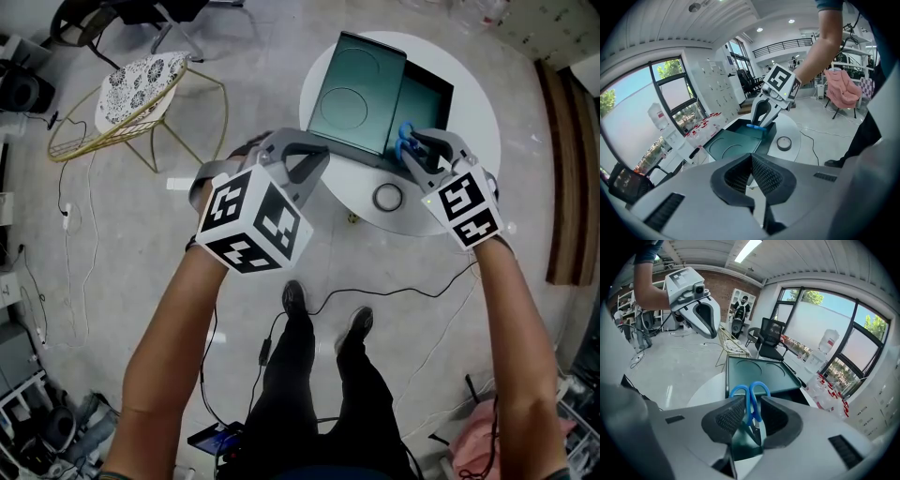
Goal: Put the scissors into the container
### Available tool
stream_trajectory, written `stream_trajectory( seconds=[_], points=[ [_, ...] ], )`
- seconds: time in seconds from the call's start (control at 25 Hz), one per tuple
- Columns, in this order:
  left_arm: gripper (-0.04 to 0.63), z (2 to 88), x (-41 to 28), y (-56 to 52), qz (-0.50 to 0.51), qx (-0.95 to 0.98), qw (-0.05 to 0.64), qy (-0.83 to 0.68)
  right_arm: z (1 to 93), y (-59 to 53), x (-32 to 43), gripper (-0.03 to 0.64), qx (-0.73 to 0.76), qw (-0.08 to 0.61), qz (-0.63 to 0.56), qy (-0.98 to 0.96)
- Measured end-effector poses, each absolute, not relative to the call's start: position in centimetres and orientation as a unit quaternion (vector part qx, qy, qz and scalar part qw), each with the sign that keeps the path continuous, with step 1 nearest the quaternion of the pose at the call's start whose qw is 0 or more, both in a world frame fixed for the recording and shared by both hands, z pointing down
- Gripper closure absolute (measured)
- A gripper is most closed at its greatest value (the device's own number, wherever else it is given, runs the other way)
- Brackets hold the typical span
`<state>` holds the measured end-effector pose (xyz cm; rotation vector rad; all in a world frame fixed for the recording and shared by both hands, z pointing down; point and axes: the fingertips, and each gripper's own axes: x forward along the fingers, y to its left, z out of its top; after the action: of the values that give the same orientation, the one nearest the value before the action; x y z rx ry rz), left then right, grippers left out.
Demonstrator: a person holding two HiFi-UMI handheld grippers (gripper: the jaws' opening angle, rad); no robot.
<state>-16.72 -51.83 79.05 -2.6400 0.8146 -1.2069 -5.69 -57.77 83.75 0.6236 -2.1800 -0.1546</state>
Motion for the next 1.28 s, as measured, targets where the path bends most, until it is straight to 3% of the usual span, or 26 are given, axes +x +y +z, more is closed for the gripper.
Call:
stream_trajectory(
  seconds=[0.32, 0.88, 1.0, 1.28],
  points=[
    [0.577, 75.6, -16.3, -50.7, -0.400, -0.872, 0.072, 0.273, 81.5, -56.6, -4.8, 0.443, 0.245, 0.443, -0.041, -0.861],
    [0.577, 63.4, -16.2, -46.4, -0.390, -0.870, 0.119, 0.277, 67.3, -52.6, -6.5, 0.445, 0.261, 0.416, -0.112, -0.864],
    [0.577, 59.7, -16.0, -45.2, -0.387, -0.868, 0.127, 0.283, 62.8, -51.4, -6.1, 0.453, 0.271, 0.399, -0.125, -0.867],
    [0.577, 51.2, -16.6, -42.0, -0.370, -0.863, 0.149, 0.310, 51.8, -48.2, -5.6, 0.539, 0.310, 0.339, -0.158, -0.874]
  ],
)
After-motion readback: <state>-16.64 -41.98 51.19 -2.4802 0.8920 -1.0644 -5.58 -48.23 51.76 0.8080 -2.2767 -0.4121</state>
